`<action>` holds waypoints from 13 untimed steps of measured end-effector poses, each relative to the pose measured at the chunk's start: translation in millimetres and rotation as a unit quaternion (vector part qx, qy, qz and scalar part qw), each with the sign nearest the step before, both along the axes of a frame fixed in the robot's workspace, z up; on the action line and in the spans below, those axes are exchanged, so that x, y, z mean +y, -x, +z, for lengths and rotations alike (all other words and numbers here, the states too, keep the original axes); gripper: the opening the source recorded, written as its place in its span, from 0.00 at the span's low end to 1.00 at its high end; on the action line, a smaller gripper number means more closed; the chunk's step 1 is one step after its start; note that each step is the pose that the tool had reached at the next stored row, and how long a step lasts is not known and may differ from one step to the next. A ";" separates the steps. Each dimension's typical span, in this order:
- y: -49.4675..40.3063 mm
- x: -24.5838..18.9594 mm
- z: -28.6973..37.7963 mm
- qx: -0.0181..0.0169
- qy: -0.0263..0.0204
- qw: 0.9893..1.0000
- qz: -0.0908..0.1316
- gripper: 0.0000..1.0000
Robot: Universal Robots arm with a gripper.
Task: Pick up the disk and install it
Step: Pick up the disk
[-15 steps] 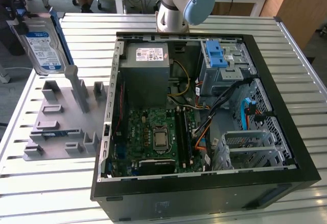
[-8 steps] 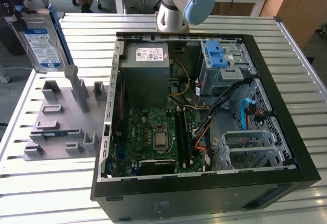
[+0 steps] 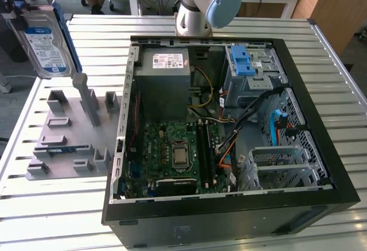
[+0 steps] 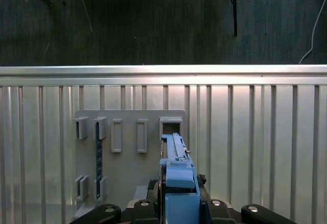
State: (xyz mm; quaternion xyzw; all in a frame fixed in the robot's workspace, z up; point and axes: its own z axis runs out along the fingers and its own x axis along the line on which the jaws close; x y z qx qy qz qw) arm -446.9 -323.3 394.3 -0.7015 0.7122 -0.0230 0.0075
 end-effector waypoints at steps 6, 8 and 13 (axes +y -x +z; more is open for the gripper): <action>0.0 0.0 6.4 0.000 0.000 1.000 0.000 0.36; 0.0 0.0 8.2 0.000 0.000 1.000 0.000 0.36; 0.0 0.0 13.2 0.000 0.000 1.000 0.000 0.36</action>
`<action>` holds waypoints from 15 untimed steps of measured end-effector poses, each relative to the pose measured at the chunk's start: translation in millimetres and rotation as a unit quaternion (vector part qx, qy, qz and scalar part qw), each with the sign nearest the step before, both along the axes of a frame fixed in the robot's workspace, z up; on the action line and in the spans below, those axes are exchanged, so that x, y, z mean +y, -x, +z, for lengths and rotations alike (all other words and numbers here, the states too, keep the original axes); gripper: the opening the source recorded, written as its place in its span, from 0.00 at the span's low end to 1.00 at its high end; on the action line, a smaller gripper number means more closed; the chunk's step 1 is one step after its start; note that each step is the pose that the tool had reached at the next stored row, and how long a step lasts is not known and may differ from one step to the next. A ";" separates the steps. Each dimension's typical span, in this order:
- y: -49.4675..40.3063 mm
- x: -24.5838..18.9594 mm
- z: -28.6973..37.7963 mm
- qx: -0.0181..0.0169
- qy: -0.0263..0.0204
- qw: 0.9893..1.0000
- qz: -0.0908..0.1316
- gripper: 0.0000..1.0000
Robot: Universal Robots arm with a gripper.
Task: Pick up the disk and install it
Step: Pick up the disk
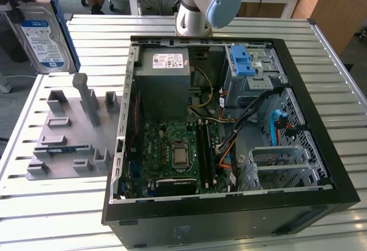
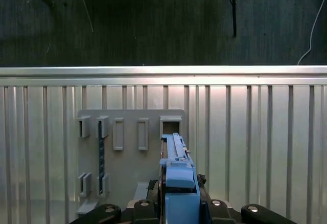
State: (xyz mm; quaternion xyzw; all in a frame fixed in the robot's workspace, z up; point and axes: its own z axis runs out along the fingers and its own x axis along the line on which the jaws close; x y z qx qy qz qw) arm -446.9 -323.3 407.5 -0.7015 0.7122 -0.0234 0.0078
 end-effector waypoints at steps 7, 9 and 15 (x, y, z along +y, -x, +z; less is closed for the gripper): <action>0.0 0.0 6.5 0.000 0.000 1.000 0.000 0.36; 0.0 0.0 8.4 0.000 0.000 1.000 0.000 0.36; 0.0 0.0 15.6 0.000 0.000 1.000 0.000 0.36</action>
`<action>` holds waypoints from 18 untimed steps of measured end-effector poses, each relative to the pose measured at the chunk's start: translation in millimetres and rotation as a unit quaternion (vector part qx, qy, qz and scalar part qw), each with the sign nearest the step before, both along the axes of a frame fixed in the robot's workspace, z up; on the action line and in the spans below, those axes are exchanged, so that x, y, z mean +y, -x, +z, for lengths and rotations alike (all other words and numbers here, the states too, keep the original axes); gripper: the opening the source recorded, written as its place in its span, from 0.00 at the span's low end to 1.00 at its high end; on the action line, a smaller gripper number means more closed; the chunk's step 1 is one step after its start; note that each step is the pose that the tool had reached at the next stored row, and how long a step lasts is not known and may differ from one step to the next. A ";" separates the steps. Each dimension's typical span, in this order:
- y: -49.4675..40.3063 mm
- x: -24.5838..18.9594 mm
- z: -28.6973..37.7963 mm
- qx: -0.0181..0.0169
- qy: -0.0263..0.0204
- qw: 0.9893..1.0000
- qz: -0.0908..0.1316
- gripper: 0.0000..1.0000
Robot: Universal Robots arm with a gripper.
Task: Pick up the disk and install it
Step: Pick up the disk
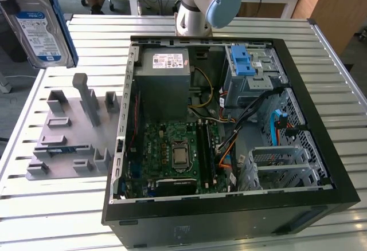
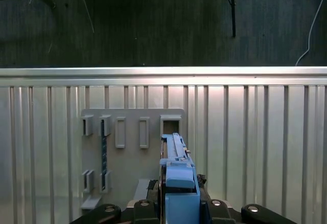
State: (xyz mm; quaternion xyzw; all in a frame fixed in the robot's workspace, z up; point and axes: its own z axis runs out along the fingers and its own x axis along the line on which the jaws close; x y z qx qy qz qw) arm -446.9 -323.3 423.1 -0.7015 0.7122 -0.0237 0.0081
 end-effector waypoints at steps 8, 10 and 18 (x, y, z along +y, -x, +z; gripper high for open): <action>0.0 0.0 10.6 0.000 0.000 1.000 0.000 0.36; 0.0 0.0 13.1 0.000 0.000 1.000 0.000 0.36; 0.0 0.0 21.4 -0.001 0.000 1.000 0.000 0.36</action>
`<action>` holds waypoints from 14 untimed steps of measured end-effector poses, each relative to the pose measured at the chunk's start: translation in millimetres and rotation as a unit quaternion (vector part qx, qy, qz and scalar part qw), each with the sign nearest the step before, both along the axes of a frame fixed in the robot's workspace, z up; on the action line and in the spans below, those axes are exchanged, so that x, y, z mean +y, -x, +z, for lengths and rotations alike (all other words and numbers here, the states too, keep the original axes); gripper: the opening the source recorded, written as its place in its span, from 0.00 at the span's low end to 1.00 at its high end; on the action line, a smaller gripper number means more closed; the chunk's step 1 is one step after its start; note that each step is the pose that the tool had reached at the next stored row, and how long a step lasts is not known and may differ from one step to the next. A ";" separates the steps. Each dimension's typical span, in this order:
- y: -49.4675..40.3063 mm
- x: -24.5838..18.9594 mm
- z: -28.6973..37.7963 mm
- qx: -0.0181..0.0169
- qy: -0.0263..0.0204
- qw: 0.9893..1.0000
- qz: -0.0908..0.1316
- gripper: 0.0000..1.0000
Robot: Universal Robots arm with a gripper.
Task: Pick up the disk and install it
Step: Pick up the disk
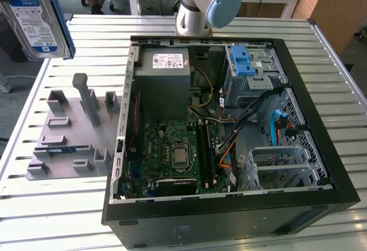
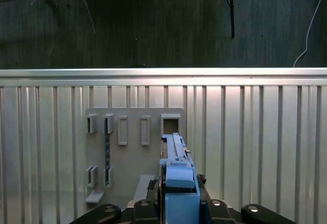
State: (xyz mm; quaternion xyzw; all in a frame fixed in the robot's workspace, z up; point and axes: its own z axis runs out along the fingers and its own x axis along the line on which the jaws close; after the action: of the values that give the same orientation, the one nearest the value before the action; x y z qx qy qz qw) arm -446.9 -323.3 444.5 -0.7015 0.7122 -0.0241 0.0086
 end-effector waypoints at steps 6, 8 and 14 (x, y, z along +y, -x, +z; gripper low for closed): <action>0.0 0.0 6.1 0.000 0.000 1.000 0.000 0.36; 0.0 0.0 9.0 0.000 0.000 1.000 0.000 0.36; 0.0 0.0 15.0 0.000 0.000 1.000 0.000 0.36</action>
State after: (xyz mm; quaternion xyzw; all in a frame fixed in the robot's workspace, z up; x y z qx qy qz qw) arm -446.9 -323.3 459.6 -0.7015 0.7122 -0.0243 0.0088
